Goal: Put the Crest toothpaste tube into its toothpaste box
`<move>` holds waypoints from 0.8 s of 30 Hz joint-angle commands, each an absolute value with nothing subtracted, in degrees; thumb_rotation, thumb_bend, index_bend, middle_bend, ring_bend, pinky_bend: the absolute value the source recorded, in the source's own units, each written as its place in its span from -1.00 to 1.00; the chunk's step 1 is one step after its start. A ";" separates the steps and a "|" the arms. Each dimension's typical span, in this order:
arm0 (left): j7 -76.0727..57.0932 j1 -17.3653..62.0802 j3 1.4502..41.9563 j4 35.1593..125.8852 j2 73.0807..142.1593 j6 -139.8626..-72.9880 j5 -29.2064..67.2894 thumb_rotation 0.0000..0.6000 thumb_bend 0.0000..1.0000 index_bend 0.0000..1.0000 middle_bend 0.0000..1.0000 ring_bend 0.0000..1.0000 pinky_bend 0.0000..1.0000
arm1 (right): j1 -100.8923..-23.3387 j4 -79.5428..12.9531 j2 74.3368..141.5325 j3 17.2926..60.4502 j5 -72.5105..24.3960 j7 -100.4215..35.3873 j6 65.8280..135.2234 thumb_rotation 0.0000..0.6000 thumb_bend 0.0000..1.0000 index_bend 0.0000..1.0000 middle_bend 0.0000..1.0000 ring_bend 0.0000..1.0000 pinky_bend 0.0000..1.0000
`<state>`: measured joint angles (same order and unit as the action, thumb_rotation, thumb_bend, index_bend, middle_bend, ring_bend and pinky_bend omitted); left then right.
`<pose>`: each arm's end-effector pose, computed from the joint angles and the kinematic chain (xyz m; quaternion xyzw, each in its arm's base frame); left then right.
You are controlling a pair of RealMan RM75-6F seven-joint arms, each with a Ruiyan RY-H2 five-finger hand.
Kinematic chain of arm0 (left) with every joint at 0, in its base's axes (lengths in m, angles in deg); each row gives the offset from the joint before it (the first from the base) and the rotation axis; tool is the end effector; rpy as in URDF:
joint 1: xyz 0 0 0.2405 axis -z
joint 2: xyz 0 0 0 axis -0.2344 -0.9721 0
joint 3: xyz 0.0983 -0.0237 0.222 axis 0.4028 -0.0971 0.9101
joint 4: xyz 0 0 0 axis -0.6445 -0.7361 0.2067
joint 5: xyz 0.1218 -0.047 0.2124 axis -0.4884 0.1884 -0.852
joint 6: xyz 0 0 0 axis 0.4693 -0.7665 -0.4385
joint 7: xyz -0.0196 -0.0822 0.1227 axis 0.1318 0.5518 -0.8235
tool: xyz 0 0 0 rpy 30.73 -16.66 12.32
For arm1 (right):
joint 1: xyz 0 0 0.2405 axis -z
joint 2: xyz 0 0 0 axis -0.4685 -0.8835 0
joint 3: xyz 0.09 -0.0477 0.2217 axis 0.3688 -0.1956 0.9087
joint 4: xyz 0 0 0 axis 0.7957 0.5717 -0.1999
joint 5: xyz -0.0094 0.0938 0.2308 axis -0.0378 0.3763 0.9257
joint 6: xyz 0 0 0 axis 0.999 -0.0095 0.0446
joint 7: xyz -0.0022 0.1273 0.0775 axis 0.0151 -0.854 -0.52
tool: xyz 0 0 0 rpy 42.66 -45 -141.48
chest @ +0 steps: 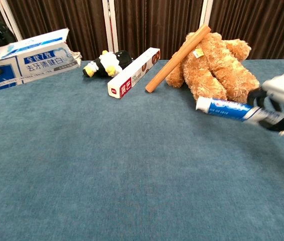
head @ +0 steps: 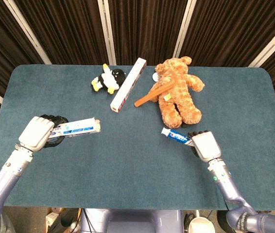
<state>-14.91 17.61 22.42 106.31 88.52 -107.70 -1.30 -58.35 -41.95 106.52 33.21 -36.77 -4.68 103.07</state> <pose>-0.1871 0.3159 0.0751 -0.7208 -0.3209 -0.4207 0.4479 -0.2259 -0.3136 -0.0025 0.7477 -0.2597 0.3103 0.5265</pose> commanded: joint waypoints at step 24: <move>-13.67 30.65 14.66 83.50 122.68 -110.35 -4.53 1.00 -0.15 -0.27 -0.03 -0.11 -0.09 | -55.66 -51.56 74.86 38.93 -47.73 -13.57 113.03 1.00 -0.19 0.30 0.40 0.35 0.16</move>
